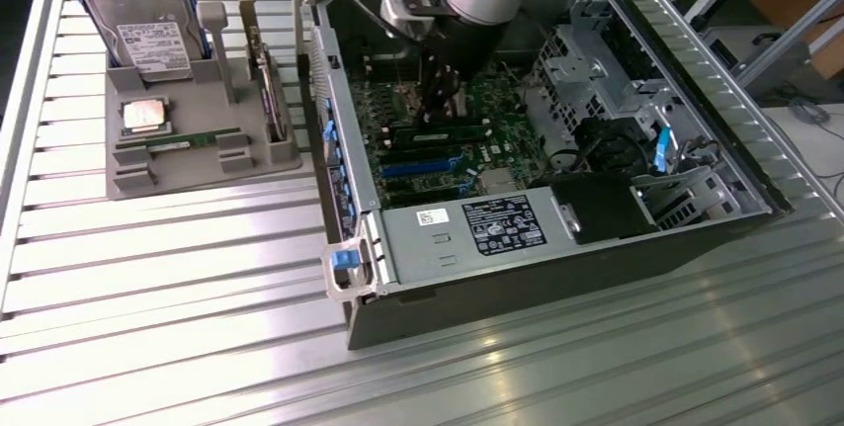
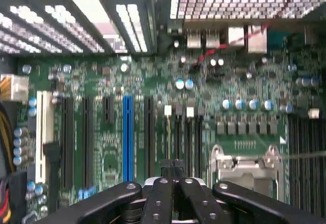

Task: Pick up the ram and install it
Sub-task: 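Press down the ram until it locks into place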

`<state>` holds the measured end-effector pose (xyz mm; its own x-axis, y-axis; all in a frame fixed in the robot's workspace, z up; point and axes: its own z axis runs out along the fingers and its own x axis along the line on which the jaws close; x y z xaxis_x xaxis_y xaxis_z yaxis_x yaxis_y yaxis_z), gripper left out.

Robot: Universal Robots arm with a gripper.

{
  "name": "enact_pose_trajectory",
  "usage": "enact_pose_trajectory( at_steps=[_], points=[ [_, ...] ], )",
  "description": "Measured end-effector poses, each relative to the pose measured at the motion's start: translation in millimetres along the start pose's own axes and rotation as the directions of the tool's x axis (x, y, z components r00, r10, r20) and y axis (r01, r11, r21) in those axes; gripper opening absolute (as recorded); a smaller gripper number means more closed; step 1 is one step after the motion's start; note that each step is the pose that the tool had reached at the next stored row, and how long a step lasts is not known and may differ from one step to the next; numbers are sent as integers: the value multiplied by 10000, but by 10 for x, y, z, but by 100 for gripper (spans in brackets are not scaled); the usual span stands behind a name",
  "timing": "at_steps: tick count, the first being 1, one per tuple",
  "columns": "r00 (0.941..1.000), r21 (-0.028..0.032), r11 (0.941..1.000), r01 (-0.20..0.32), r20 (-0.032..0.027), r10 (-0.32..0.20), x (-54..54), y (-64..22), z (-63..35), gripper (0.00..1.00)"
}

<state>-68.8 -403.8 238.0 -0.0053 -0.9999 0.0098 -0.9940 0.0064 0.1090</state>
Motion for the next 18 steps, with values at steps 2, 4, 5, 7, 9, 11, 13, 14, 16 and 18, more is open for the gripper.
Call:
enact_pose_trajectory(
  at_steps=[2, 4, 5, 7, 9, 11, 13, 14, 16, 18],
  points=[
    [10000, -1, 10000, 0, -2, 0, 1, 123, 23, 10],
    [10000, 0, 10000, 0, 0, 0, 0, 163, 36, 10],
    [10000, -1, 10000, -1, -1, 1, 1, 173, 43, 10],
    [10000, 0, 10000, 2, 0, -2, 1, 175, 54, 10],
    [10000, -1, 10000, 0, -1, 0, 1, 178, 64, 10],
    [10000, -2, 10000, 0, -3, 0, 1, 178, 76, 10],
    [10000, -2, 10000, -1, -5, 1, 1, 176, 101, 10],
    [10000, -3, 10000, 0, -7, 0, 1, 175, 108, 10],
    [10000, 11, 10000, 0, 21, 0, -2, 175, 82, 10],
    [10000, 1, 10000, -1, 3, 1, 0, 151, 45, 10]
  ],
)
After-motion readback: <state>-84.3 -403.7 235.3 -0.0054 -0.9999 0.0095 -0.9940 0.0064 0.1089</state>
